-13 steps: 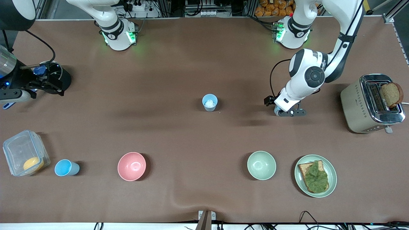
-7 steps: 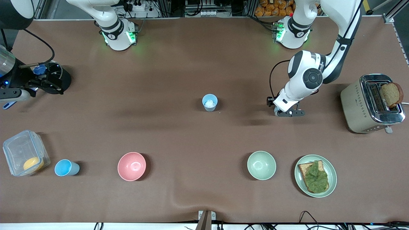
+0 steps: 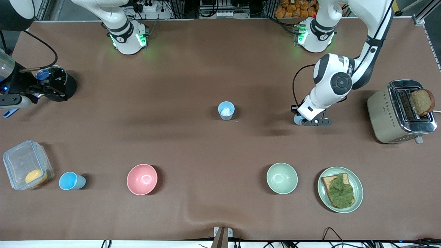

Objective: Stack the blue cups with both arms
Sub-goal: 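Close the left gripper on the blue cup near the toaster, then lift the cup with the left gripper and carry it over the placed cup, then lower the held cup into the placed cup and open the left gripper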

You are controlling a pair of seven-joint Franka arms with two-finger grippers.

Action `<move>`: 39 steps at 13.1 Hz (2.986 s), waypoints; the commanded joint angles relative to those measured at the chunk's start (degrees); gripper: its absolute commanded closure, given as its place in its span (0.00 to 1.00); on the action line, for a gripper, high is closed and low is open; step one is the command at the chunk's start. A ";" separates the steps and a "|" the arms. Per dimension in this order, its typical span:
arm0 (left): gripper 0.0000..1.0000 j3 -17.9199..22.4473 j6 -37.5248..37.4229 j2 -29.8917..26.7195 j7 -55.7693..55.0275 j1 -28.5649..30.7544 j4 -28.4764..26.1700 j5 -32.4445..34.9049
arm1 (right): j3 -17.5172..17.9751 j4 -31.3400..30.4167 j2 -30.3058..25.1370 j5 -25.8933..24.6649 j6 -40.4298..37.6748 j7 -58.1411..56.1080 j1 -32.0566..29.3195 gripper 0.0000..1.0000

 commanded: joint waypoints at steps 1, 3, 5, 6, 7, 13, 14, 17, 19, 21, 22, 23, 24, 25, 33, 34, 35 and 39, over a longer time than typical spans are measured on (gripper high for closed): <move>1.00 -0.51 -4.44 -4.95 0.26 0.05 1.54 -0.90 | 0.71 1.73 0.89 0.88 -1.06 -0.21 -1.29 0.00; 1.00 -1.99 -8.75 -6.36 0.17 -0.48 6.10 -1.25 | 0.71 1.65 0.89 0.88 -1.14 -0.13 -1.20 0.00; 1.00 -3.76 -10.96 -6.37 -2.19 -1.87 10.32 -1.25 | 0.54 1.65 0.89 0.88 -1.32 -0.21 -1.46 0.00; 1.00 -3.85 -11.23 -5.93 -3.51 -3.71 12.34 -1.25 | 0.45 1.65 0.89 0.88 -1.32 -0.30 -1.90 0.00; 1.00 -3.85 -11.23 -5.06 -4.92 -5.38 14.71 -1.17 | 0.45 1.65 1.07 0.88 -1.32 -0.48 -2.95 0.00; 1.00 -3.68 -11.41 3.73 -18.18 -18.04 27.20 -1.17 | 0.45 1.65 1.33 1.14 -2.20 -0.57 -3.92 0.00; 1.00 -3.15 -11.41 5.39 -19.94 -20.06 28.78 -1.17 | 0.45 1.65 1.33 1.14 -2.20 -0.57 -3.93 0.00; 1.00 -1.49 -11.41 10.14 -27.41 -25.77 32.84 -1.17 | 0.54 1.73 1.33 1.49 -2.20 -0.48 -3.58 0.00; 1.00 -0.69 -11.41 11.29 -28.13 -26.40 33.11 -1.60 | 0.63 1.73 1.33 1.50 -2.29 -0.48 -3.57 0.00; 1.00 -0.69 -11.41 11.74 -28.74 -27.10 33.02 -3.79 | 0.63 1.65 1.33 1.50 -2.37 -0.48 -3.57 0.00; 1.00 -0.69 -11.41 11.74 -28.92 -27.37 32.76 -4.15 | 0.63 1.65 1.33 1.50 -2.38 -0.48 -3.66 0.00; 1.00 -0.60 -11.41 11.82 -29.19 -27.37 32.67 -4.33 | 0.63 1.65 1.33 1.50 -2.38 -0.48 -3.66 0.00; 1.00 -0.60 -11.41 11.83 -30.49 -27.63 32.75 -4.85 | 0.63 1.65 1.33 1.50 -2.55 -0.48 -3.66 0.00; 1.00 -0.60 -11.41 12.00 -31.46 -28.68 32.84 -4.86 | 0.63 1.65 1.33 1.50 -2.55 -0.48 -3.58 0.00; 1.00 -0.16 -11.14 13.76 -31.74 -29.48 32.93 -4.77 | 0.71 1.65 1.33 1.50 -2.55 -0.48 -3.49 0.00; 1.00 -0.16 -11.14 13.76 -31.74 -29.48 32.93 -4.77 | 0.71 1.65 1.33 1.50 -2.64 -0.48 -3.49 0.00; 1.00 -0.16 -11.14 13.76 -31.74 -29.48 32.93 -4.77 | 0.71 1.65 1.33 1.50 -2.64 -0.48 -3.57 0.00; 1.00 -0.07 -10.79 14.55 -31.65 -29.57 33.02 -4.86 | 0.71 1.65 1.33 1.50 -2.64 -0.48 -3.49 0.00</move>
